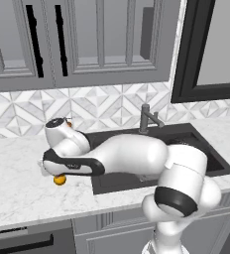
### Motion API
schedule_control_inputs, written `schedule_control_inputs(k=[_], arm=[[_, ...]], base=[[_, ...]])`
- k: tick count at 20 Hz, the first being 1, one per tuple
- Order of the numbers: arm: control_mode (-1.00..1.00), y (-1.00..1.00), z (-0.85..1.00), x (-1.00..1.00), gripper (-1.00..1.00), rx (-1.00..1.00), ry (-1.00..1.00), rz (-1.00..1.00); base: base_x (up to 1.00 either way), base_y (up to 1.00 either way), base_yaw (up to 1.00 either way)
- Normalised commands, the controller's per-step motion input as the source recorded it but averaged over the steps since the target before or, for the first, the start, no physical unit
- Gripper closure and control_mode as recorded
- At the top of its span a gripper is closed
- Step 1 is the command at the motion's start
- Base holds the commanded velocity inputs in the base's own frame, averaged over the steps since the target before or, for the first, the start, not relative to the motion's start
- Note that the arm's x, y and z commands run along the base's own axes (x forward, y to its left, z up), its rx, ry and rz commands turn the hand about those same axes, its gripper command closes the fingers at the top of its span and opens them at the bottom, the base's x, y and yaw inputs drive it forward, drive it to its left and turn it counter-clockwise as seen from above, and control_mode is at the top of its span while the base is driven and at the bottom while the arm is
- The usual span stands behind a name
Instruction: Put the colander in the sink, put the tangerine in the colander, and turn on the sink faucet and pour water over the colander.
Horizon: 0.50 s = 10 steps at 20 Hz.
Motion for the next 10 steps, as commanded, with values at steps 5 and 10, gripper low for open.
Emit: schedule_control_inputs(k=[5, 10], arm=[[-1.0, 0.02, -0.26, 0.0, -1.0, 0.02, -0.13, 0.08], [-1.0, 0.18, -0.2, 0.02, -1.0, 0.03, -0.03, 0.06]], base=[[0.0, 0.0, 0.0], [0.0, 0.0, 0.0]])
